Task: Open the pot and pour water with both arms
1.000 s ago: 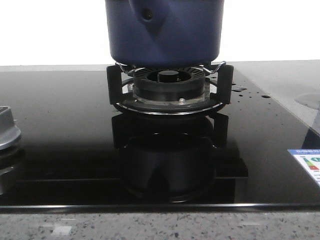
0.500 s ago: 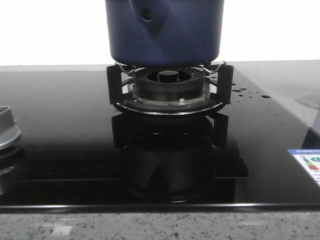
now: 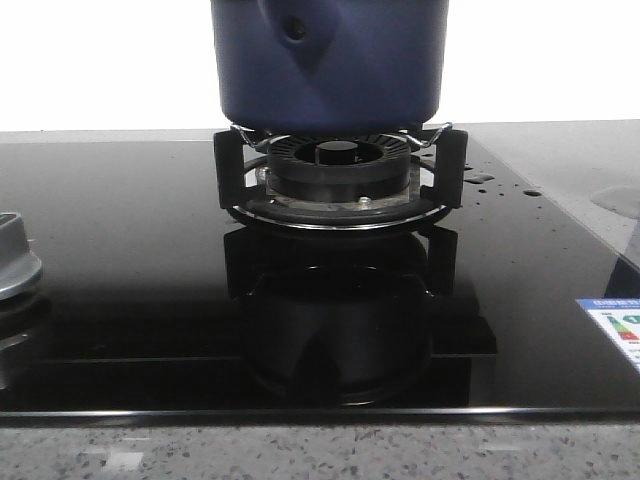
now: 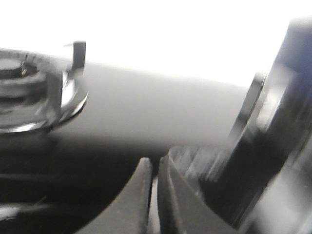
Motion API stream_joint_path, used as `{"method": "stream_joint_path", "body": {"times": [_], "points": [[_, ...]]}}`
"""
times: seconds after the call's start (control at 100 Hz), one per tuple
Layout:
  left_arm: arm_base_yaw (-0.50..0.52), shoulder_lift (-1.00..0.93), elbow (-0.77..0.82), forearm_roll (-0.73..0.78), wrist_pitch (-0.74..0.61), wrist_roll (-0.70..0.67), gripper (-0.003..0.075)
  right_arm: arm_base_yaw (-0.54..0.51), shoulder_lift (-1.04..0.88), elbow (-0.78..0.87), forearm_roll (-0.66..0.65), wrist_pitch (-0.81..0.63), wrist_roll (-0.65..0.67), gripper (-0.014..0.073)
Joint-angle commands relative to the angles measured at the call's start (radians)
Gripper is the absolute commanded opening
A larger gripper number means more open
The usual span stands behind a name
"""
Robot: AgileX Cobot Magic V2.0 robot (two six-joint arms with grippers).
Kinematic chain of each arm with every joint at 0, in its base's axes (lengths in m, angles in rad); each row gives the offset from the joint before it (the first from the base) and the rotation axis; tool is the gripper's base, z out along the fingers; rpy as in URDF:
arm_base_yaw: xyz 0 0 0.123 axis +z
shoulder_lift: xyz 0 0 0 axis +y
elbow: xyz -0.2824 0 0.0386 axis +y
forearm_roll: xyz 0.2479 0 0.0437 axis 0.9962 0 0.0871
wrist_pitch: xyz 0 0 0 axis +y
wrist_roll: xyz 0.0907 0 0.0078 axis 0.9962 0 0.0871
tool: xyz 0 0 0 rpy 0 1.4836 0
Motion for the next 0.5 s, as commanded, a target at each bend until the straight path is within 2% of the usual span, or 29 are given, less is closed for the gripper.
{"method": "stream_joint_path", "body": {"times": [0.0,0.15,0.28,0.49], "points": [[0.001,-0.031,0.045,-0.216,-0.161,-0.009,-0.0020,-0.005,-0.019,0.023,0.095,-0.152,0.078,-0.0064],[0.001,-0.031,0.045,-0.422,-0.208,-0.009,-0.0020,-0.005,-0.019,0.023,0.133,-0.271,0.105,-0.0064],[0.001,-0.031,0.041,-0.429,-0.208,-0.009,-0.0020,-0.005,-0.019,0.023,0.133,-0.355,0.109,-0.0064],[0.001,-0.031,0.041,-0.429,-0.208,-0.009,-0.0020,-0.005,-0.019,0.023,0.147,-0.312,0.123,-0.0064]]}}
